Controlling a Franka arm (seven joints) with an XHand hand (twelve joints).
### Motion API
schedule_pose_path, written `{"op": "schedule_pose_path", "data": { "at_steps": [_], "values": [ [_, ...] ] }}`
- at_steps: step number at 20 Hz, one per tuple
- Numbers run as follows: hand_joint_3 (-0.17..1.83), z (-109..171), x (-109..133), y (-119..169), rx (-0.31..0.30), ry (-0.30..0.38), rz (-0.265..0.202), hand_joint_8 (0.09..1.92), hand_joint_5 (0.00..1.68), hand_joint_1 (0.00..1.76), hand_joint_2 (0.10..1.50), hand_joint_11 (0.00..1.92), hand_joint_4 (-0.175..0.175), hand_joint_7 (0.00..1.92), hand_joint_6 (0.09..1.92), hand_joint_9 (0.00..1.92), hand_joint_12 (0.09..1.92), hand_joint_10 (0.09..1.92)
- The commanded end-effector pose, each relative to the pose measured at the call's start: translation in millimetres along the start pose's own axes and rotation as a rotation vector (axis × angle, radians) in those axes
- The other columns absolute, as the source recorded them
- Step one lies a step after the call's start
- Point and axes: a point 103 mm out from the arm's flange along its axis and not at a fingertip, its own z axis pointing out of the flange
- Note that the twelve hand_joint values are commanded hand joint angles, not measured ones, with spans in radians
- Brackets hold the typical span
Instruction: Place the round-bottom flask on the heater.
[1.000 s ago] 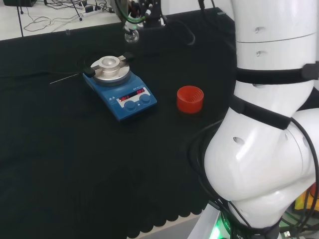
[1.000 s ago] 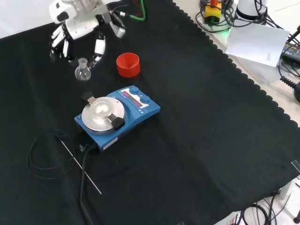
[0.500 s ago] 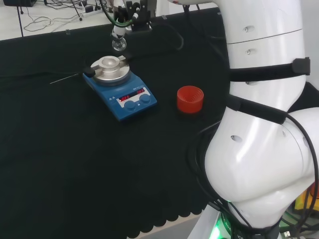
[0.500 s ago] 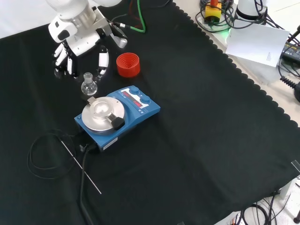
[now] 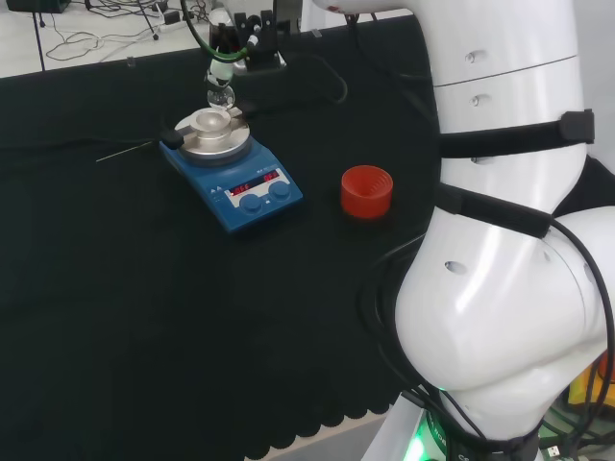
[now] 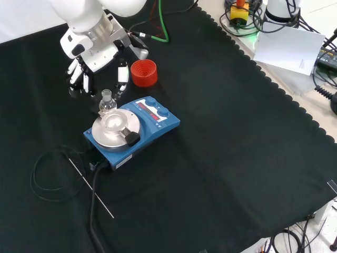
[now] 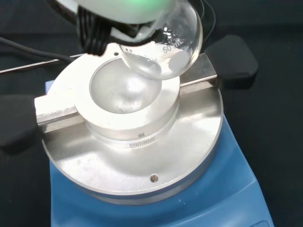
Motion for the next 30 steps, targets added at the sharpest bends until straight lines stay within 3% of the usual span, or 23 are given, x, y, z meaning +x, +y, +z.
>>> {"op": "schedule_pose_path", "data": {
  "at_steps": [1, 15, 24, 27, 30],
  "values": [
    [0.78, 6, 8, 5, 0.013, -0.007, -0.013, 0.64, 1.12, 1.11, 0.67, 0.35, 0.077, 0.28, 1.0, 0.57, 1.33, 0.6],
    [0.78, 19, 21, 11, 0.042, -0.026, -0.039, 0.64, 1.12, 1.11, 0.67, 0.35, 0.078, 0.28, 1.0, 0.57, 1.33, 0.61],
    [0.79, 22, 18, 15, 0.042, -0.031, -0.032, 0.64, 1.12, 1.11, 0.67, 0.35, 0.079, 0.28, 0.99, 0.56, 1.33, 0.61],
    [0.69, 22, 17, 18, 0.051, -0.029, -0.03, 0.65, 1.11, 1.09, 0.72, 0.34, 0.121, 0.26, 0.97, 0.55, 1.34, 0.61],
    [0.46, 22, 18, 19, 0.077, -0.039, -0.028, 0.66, 1.07, 1.06, 0.84, 0.32, 0.154, 0.23, 0.95, 0.51, 1.35, 0.64]
  ]
}}
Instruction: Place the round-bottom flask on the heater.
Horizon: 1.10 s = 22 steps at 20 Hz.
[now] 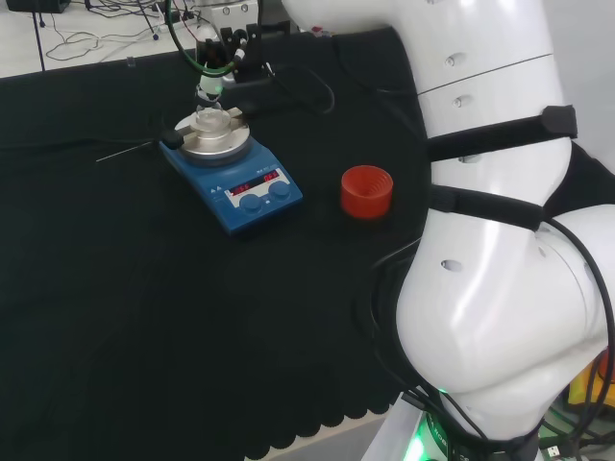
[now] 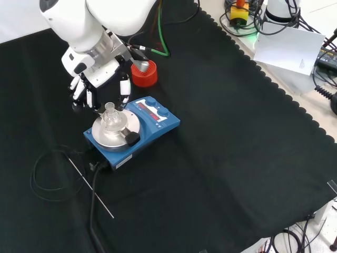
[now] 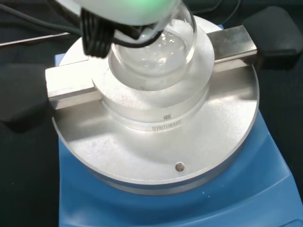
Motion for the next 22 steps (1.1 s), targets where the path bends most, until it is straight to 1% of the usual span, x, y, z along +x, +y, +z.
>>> {"op": "schedule_pose_path", "data": {
  "at_steps": [1, 2, 3, 4, 5, 7, 11, 17, 22],
  "values": [
    [0.46, 2, 0, 2, 0.044, -0.01, 0.002, 0.65, 1.0, 1.03, 0.82, 0.3, 0.079, 0.21, 0.91, 0.49, 1.35, 0.65],
    [0.51, 1, 1, 2, 0.049, -0.013, 0.001, 0.65, 0.93, 1.0, 0.77, 0.28, 0.015, 0.2, 0.88, 0.47, 1.35, 0.65],
    [0.58, 1, 1, 1, 0.052, -0.014, 0.001, 0.64, 0.85, 0.99, 0.72, 0.27, -0.022, 0.18, 0.86, 0.45, 1.36, 0.66],
    [0.62, 1, 2, 1, 0.053, -0.016, 0.0, 0.64, 0.78, 0.98, 0.68, 0.25, -0.04, 0.17, 0.85, 0.44, 1.36, 0.66],
    [0.64, 0, 2, 0, 0.055, -0.018, 0.0, 0.64, 0.72, 0.98, 0.66, 0.24, -0.046, 0.16, 0.83, 0.43, 1.36, 0.66],
    [0.66, 0, 2, -4, 0.056, -0.022, 0.004, 0.63, 0.65, 0.97, 0.63, 0.21, -0.046, 0.14, 0.81, 0.41, 1.37, 0.66],
    [0.66, -1, -1, -14, 0.047, -0.021, 0.012, 0.63, 0.57, 0.96, 0.6, 0.18, -0.04, 0.13, 0.76, 0.39, 1.38, 0.67],
    [0.66, -13, -14, -46, -0.025, 0.005, 0.042, 0.63, 0.54, 0.95, 0.59, 0.16, -0.04, 0.12, 0.73, 0.38, 1.39, 0.68],
    [0.66, -19, -24, -79, -0.059, 0.018, 0.069, 0.64, 0.52, 0.94, 0.6, 0.15, -0.041, 0.13, 0.71, 0.38, 1.39, 0.68]
  ]
}}
